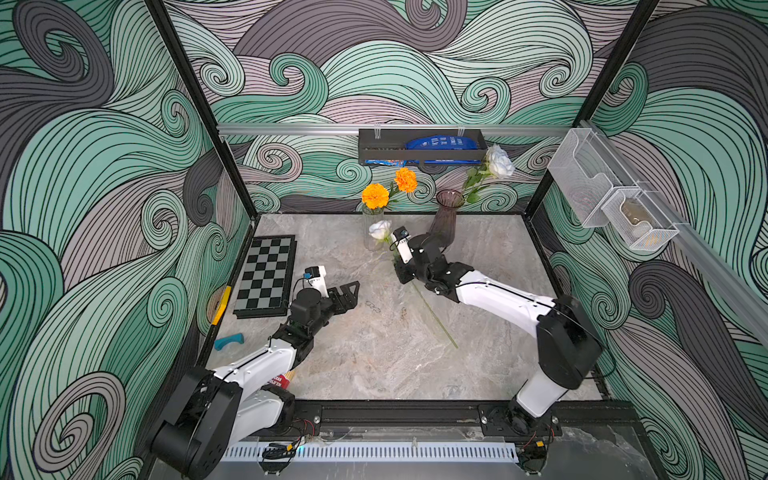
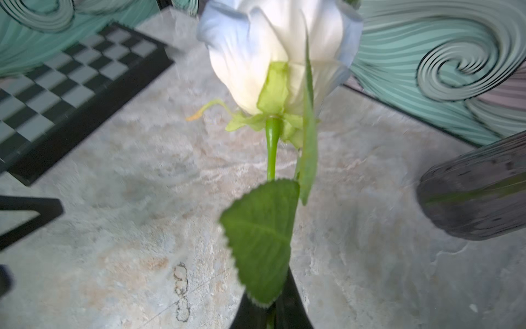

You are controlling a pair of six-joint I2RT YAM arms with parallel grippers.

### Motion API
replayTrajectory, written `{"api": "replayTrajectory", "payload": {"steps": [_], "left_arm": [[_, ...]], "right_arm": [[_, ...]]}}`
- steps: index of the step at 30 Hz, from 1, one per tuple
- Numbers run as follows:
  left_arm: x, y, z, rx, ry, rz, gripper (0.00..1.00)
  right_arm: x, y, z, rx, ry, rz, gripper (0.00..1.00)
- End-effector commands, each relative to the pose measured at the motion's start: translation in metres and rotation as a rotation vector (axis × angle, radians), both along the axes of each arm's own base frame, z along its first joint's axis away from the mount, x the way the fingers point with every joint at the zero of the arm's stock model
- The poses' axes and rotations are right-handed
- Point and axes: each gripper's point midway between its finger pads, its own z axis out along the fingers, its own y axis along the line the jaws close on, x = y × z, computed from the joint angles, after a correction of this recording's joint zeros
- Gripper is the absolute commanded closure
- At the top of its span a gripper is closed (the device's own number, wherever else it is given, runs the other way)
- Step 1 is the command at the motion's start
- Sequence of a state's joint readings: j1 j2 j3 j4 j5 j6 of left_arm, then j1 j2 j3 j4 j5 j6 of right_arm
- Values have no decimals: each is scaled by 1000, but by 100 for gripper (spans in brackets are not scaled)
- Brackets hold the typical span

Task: Arrange the flowers in different vases according to their colors
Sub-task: Pick up the flower at the center of the board, then insert the flower into the vase.

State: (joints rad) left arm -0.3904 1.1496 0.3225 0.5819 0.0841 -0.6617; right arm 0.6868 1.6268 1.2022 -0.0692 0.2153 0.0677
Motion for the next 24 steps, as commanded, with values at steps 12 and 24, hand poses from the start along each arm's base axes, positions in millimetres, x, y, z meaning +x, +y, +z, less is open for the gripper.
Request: {"api": "replayTrajectory", "payload": {"steps": [12,24], "left_arm": [[1,-25,22,-60,-47,-127,4],[-40,-176,46,-59,-93,-520,5]], "right_arm": [[-39,-86,121,283,-424,-256,100],[-68,-153,223,453,-811,-437,100]]}}
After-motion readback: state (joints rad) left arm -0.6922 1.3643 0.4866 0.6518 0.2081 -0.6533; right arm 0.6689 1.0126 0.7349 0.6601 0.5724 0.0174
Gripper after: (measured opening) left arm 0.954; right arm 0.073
